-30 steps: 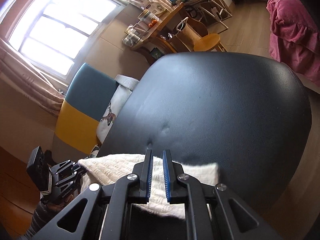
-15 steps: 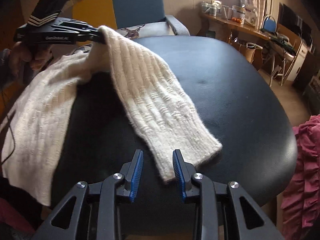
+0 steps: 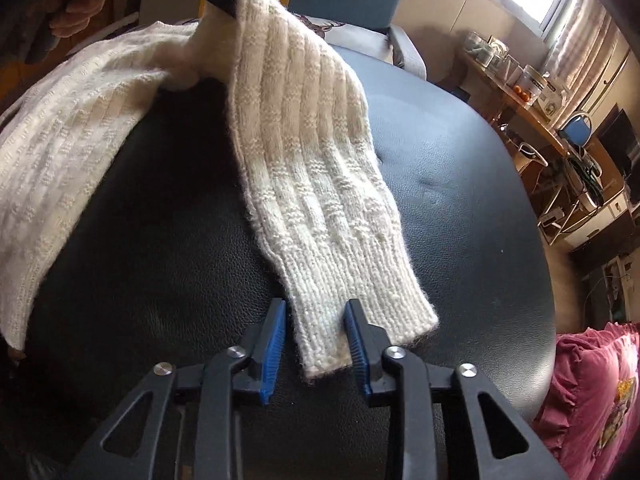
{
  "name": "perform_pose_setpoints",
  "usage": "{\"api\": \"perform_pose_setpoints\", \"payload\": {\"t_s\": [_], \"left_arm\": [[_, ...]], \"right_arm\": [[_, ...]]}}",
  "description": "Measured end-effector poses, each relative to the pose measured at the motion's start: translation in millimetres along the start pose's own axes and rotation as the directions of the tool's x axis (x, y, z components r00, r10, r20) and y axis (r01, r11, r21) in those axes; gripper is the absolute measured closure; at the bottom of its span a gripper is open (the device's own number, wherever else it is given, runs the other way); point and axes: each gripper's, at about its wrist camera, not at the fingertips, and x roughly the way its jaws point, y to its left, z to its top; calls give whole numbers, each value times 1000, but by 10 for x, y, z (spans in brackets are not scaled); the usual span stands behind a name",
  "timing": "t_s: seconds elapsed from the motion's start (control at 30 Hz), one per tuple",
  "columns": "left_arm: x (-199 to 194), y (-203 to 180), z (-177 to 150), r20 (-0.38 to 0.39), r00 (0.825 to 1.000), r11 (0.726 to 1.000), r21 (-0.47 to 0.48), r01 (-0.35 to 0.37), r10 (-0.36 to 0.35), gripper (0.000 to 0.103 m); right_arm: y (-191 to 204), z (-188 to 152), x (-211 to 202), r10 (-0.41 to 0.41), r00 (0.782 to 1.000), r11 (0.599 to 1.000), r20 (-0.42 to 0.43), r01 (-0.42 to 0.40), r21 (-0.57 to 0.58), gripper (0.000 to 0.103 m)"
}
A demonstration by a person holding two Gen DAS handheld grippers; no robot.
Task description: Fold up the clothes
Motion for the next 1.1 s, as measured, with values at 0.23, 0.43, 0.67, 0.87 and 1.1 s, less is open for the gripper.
{"api": "perform_pose_setpoints", "payload": {"t_s": [0.23,0.43,0.67,0.87,1.1], "left_arm": [[-328,-52,-56,29,999,999,31,16,-17,91],[-507,26,51,75,996,998,40,42,-45,91],[334,318,490,-51,999,992,-121,-24,18,83],[685,430,701,-116,991,990,-117,-80,67,83],[219,850,355,2,995,954,-284,-92,96,72]], "right_arm": [[-203,60,-439,134,987,974,86,-147,174,97],[-729,-36,-976,210,961,916,179,-258,308,97],[-1676,-206,-157,238,967,750,89,-241,616,97],[-2073,-277,409,242,970,638,36,-187,747,93],[-2176,-221,287,71,997,669,-6,-43,742,81]]}}
